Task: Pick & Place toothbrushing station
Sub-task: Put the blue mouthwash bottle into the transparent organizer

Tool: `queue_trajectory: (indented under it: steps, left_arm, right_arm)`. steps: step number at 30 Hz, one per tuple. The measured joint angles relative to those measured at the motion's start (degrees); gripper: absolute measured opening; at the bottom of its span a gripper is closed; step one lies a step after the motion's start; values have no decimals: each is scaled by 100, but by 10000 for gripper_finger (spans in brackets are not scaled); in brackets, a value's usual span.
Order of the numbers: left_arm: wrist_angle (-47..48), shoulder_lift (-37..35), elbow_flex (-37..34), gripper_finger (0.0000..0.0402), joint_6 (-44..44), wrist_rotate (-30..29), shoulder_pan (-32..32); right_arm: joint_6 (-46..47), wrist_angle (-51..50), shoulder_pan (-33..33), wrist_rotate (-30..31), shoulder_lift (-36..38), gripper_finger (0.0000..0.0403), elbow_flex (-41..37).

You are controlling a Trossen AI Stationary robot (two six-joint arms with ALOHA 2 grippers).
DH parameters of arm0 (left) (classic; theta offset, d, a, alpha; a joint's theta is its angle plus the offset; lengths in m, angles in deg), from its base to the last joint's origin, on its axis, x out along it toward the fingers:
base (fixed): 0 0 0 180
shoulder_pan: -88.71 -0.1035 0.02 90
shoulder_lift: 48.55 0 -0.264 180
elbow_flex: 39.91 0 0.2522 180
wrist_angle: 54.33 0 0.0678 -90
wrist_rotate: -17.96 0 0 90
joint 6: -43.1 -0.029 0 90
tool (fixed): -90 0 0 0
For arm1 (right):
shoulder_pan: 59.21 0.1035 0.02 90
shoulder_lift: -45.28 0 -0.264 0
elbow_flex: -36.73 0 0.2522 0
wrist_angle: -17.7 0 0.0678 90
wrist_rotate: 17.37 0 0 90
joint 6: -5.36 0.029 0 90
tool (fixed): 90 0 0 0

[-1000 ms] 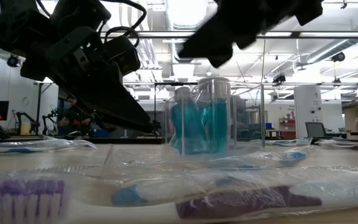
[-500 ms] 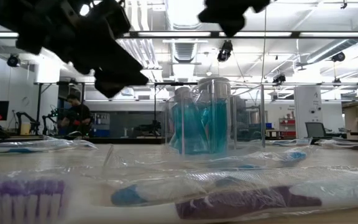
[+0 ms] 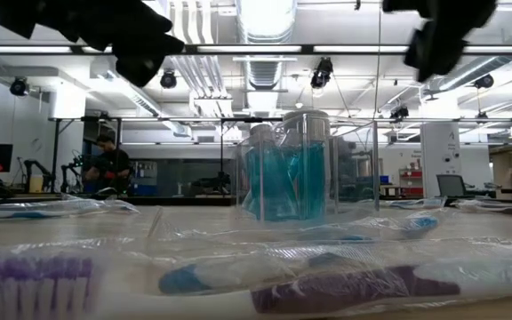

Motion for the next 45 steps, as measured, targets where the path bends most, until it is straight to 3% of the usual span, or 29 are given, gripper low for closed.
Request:
queue_trajectory:
  steps: [13, 23, 38, 45]
  left_arm:
    - [112, -105, -2, 142, 36, -74, 2]
    - [115, -112, -2, 142, -70, -80, 2]
    - [115, -112, -2, 142, -43, -80, 2]
    - [115, -112, -2, 142, 48, -80, 2]
  right_arm:
    - [1509, -1208, 468, -951, -38, 123, -553]
    - [2429, -1214, 1181, -993, -13, 132, -1268]
    - [2507, -428, 1553, -1004, -9, 123, -2134]
    - [2524, 676, 1550, -1006, 15, 111, -2629]
